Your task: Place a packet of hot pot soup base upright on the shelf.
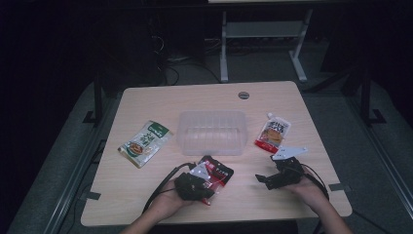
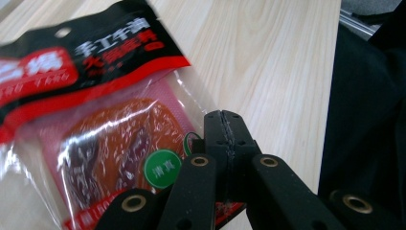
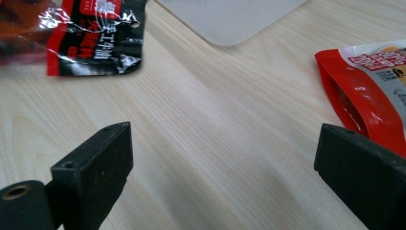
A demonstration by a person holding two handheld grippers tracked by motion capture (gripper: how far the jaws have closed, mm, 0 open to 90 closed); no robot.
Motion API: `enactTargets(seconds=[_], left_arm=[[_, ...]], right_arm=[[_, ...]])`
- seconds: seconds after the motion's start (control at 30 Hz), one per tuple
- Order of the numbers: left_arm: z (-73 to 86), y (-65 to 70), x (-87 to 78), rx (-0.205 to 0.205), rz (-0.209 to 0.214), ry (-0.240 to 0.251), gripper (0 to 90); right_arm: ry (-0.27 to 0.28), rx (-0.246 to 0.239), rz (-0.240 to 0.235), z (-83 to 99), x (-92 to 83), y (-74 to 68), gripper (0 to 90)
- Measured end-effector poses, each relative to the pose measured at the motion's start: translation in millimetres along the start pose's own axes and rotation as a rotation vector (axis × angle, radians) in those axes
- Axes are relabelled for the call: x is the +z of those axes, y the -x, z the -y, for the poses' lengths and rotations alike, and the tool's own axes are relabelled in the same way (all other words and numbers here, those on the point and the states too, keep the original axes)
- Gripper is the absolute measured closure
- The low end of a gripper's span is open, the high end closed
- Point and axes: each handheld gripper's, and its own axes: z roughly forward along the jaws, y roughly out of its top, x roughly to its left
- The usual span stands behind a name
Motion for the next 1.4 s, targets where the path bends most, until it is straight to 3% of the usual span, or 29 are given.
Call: enactTargets(seconds=[0.4,0.6,0.73,0.9,1.0,1.17,1.4], left_arm=[[31.8,-14.5,-28.1,-0.052,-0.063,-0.013,89.8],[40.6,-21.6,-33.9,-0.079,-0.095,-0.005,89.8],[43.5,-25.1,-38.2,-0.073,-0.125,-0.030,89.8],[43.5,-29.3,-43.6,-0.087,-0.107,-0.007,89.8],[41.3,-31.2,-50.0,-0.085,-0.119,0.014,89.8],[44.8,-42.9,-62.7,-0.103,-0.180,0.067,89.8],[51.7,-55.7,-66.0,-0.119,-0.208,0.060,89.7]], right_arm=[[-0.008,0.000,0.004,-0.1,1.7,0.2,5.6],[-0.013,0.001,0.007,-0.5,1.9,-1.0,5.6],[-0.014,-0.013,0.006,-0.3,2.3,-1.5,5.6],[-0.016,-0.011,-0.005,-1.1,1.9,-3.1,5.8],[-0.019,-0.015,-0.010,-1.3,2.1,-3.2,6.1],[-0.017,-0.017,-0.014,-1.8,3.5,-4.3,6.2],[-0.019,-0.018,-0.010,-1.9,4.2,-4.0,6.2]])
